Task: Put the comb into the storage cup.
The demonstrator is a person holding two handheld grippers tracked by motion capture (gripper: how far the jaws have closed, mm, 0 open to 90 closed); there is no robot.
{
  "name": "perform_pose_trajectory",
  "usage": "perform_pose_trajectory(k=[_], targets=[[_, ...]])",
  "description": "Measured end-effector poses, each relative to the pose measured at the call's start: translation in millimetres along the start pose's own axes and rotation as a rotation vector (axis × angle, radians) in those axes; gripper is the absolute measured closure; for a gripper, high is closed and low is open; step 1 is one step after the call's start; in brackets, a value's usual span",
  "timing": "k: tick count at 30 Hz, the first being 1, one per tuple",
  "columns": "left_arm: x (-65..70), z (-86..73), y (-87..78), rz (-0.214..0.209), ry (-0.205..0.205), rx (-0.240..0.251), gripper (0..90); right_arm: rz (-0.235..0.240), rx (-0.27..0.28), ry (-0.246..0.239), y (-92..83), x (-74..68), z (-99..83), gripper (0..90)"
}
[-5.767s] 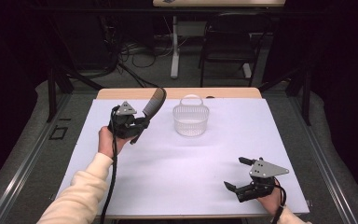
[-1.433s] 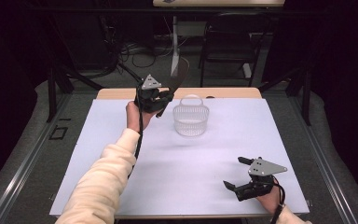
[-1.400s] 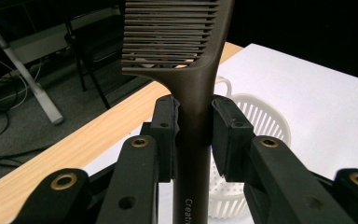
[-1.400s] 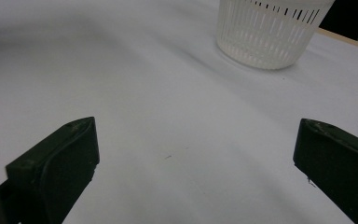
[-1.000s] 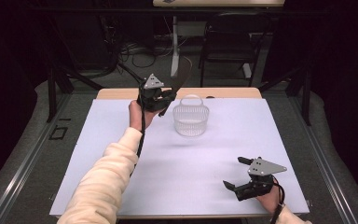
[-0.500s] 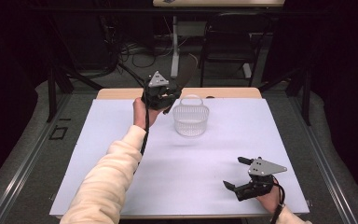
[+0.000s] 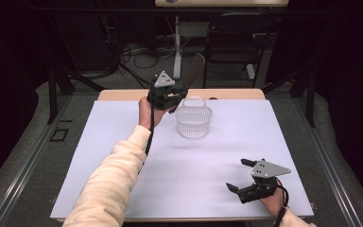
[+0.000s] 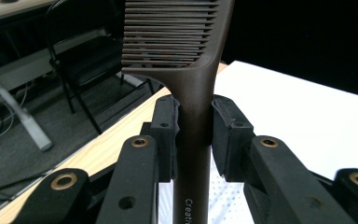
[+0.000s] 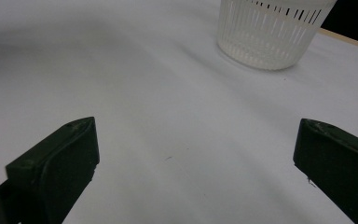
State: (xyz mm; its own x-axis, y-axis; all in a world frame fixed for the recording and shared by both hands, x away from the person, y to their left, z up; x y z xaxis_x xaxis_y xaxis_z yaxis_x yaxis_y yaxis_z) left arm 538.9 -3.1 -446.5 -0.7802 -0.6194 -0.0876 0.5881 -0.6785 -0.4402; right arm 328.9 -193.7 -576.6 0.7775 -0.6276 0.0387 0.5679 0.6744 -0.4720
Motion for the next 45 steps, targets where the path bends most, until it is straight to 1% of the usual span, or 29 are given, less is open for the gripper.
perform_pose_trajectory(k=[2,4,9,10,13,17,20,24,28,32,43,45], targets=[[1.8,2.1,1.3,-0.011,0.011,0.013,72.5,0.0,0.001,0.0,0.0,0.2,0.1,0.0],[2.2,2.9,3.3,-0.011,0.02,0.011,72.5,-0.001,0.0,0.0,-0.2,1.1,-0.1,0.0],[6.4,4.8,7.7,-0.021,0.021,0.016,72.5,0.0,0.0,0.007,0.3,0.6,-0.3,0.0],[7.1,4.8,8.7,-0.021,0.026,0.016,72.5,0.0,0.0,0.007,0.2,0.6,-0.3,0.0],[8.9,3.2,12.6,-0.027,0.021,0.013,72.5,-0.001,0.003,0.004,0.0,1.0,-0.1,0.0],[10.9,1.7,17.4,-0.037,0.024,0.006,72.5,0.0,0.003,0.004,0.0,1.1,0.0,0.0],[10.5,1.5,19.2,-0.036,0.028,0.003,72.5,0.001,0.005,0.004,0.0,1.2,0.2,0.0],[10.1,2.4,20.3,-0.036,0.026,0.014,72.5,0.0,0.004,0.006,0.2,1.5,0.0,0.0],[12.6,0.7,23.1,-0.041,0.018,0.016,72.5,-0.001,0.002,0.005,0.1,0.8,0.1,0.0],[15.1,0.3,25.6,-0.046,0.028,0.016,72.5,0.001,0.001,0.004,0.5,0.7,-0.1,0.0],[14.5,-1.2,29.8,-0.053,0.03,0.019,72.5,0.002,0.004,0.006,0.5,1.3,0.2,0.0],[14.8,-1.1,30.5,-0.054,0.028,0.025,72.5,0.002,0.002,0.008,0.5,1.3,-0.1,0.0]])
Point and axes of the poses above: each handheld gripper's, and its own axes: y roughly forward along the jaws, z roughly out of its top, x roughly to its right, the point moved 10 cm from there along y, roughly forward along the jaws, and after that the axes turned 2 degrees about -x, right-handed, at the moved point
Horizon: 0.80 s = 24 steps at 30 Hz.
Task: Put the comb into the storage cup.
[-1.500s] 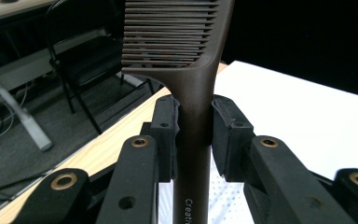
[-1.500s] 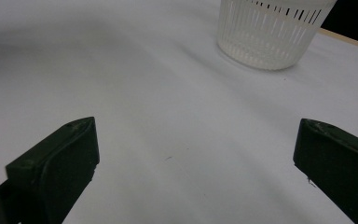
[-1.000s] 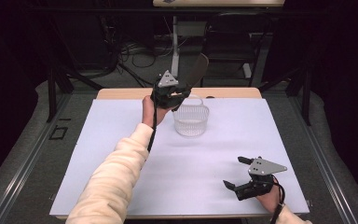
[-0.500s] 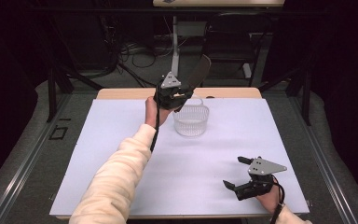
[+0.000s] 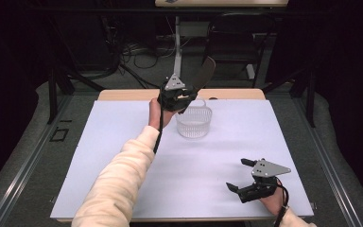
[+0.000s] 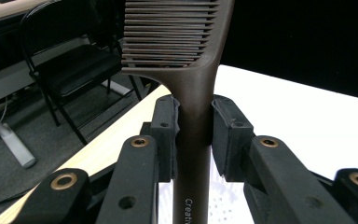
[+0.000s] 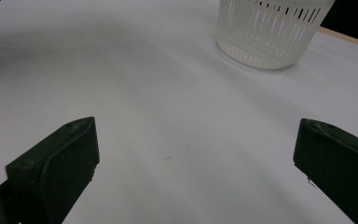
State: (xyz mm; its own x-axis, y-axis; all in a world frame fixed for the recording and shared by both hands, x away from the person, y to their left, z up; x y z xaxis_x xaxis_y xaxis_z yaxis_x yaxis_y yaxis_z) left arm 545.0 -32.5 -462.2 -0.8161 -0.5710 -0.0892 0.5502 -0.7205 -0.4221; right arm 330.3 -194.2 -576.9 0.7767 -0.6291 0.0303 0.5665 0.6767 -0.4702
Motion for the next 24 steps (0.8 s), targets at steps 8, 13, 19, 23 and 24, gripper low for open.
perform_pose_trajectory(k=[8,13,19,23,24], targets=[[5.5,-2.4,6.8,-0.014,0.007,-0.003,72.5,0.0,0.004,-0.001,-0.5,-0.5,0.7,0.0],[3.6,-3.4,7.8,-0.017,0.001,0.0,72.5,0.003,0.006,-0.002,-0.7,-0.4,0.9,0.0],[0.7,-6.3,9.7,-0.022,-0.001,-0.001,72.5,0.005,0.0,0.001,0.2,-0.5,0.4,0.0],[0.9,-8.9,12.3,-0.029,0.003,0.001,72.5,0.005,0.003,0.004,0.0,-0.8,0.6,0.0],[1.1,-9.9,13.5,-0.028,0.006,0.0,72.5,0.003,0.001,0.004,-0.1,-0.7,0.4,0.0]])
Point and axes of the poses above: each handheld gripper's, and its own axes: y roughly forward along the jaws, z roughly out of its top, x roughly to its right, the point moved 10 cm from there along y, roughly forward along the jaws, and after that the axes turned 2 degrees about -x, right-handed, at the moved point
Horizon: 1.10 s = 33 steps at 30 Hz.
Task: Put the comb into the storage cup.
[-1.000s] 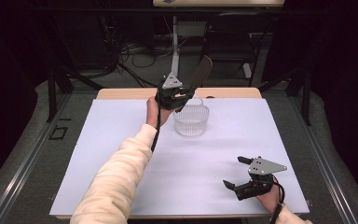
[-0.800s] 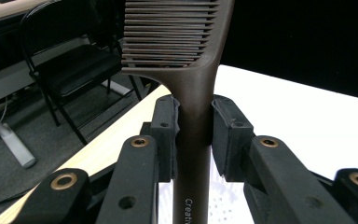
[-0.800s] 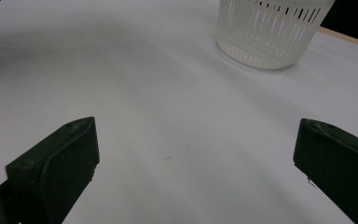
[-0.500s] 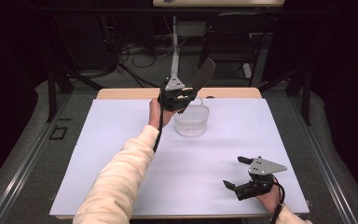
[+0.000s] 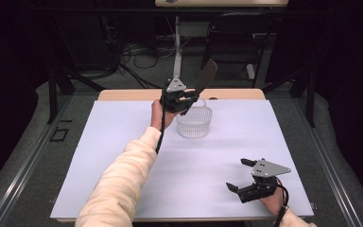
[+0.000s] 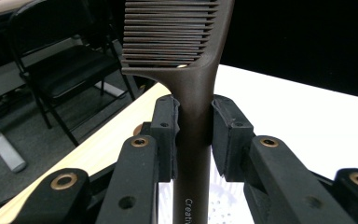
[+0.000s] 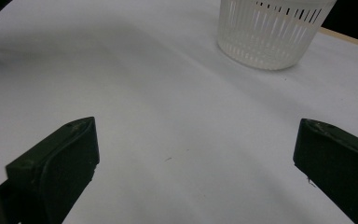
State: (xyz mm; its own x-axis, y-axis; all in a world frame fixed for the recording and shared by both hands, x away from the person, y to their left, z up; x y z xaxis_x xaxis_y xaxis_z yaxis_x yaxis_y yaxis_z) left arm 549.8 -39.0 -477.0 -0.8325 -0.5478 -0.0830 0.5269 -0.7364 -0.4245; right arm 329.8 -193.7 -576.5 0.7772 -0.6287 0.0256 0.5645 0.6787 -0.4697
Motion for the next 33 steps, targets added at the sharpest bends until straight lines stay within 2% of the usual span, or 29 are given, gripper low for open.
perform_pose_trajectory(k=[13,33], targets=[[1.3,-6.8,6.9,-0.039,0.026,-0.026,72.5,0.001,0.0,-0.003,-0.3,0.2,0.0,0.0],[1.2,-10.0,9.9,-0.054,0.056,-0.041,72.5,0.003,0.0,-0.002,-0.4,0.0,0.1,0.0]])
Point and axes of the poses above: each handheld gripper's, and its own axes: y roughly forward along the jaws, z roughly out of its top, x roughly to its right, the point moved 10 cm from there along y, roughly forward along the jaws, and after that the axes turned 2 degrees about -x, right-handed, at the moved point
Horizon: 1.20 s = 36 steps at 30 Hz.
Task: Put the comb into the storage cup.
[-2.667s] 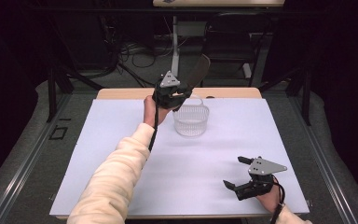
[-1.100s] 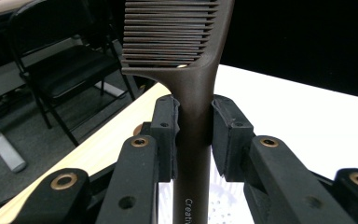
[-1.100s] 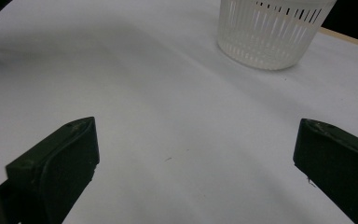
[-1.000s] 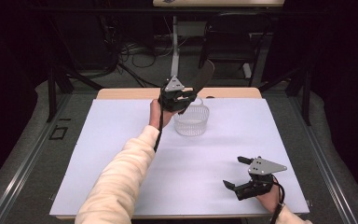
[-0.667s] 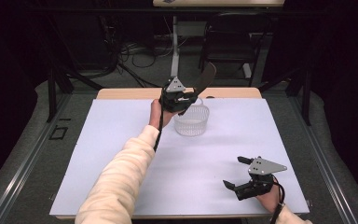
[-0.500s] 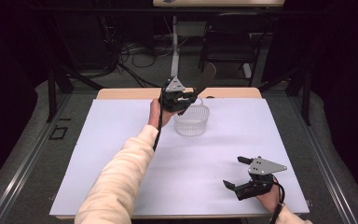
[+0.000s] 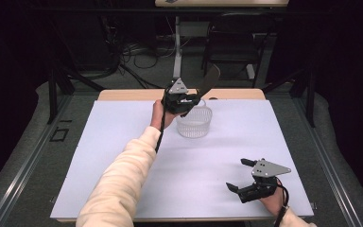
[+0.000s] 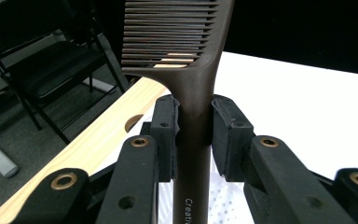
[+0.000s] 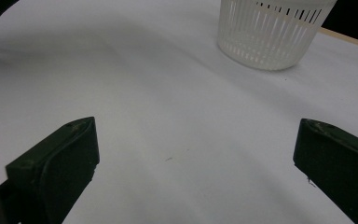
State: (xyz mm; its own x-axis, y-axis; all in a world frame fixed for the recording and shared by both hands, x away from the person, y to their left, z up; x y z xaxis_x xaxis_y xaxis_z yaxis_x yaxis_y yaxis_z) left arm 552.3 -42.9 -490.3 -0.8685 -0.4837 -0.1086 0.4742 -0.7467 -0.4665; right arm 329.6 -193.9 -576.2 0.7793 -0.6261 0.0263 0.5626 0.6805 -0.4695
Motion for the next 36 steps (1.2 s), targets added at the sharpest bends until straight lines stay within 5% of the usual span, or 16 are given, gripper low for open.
perform_pose_trajectory(k=[36], targets=[[3.6,-8.9,6.3,-0.029,0.042,-0.031,72.4,0.004,0.003,0.0,0.3,-1.3,0.8,0.0]])
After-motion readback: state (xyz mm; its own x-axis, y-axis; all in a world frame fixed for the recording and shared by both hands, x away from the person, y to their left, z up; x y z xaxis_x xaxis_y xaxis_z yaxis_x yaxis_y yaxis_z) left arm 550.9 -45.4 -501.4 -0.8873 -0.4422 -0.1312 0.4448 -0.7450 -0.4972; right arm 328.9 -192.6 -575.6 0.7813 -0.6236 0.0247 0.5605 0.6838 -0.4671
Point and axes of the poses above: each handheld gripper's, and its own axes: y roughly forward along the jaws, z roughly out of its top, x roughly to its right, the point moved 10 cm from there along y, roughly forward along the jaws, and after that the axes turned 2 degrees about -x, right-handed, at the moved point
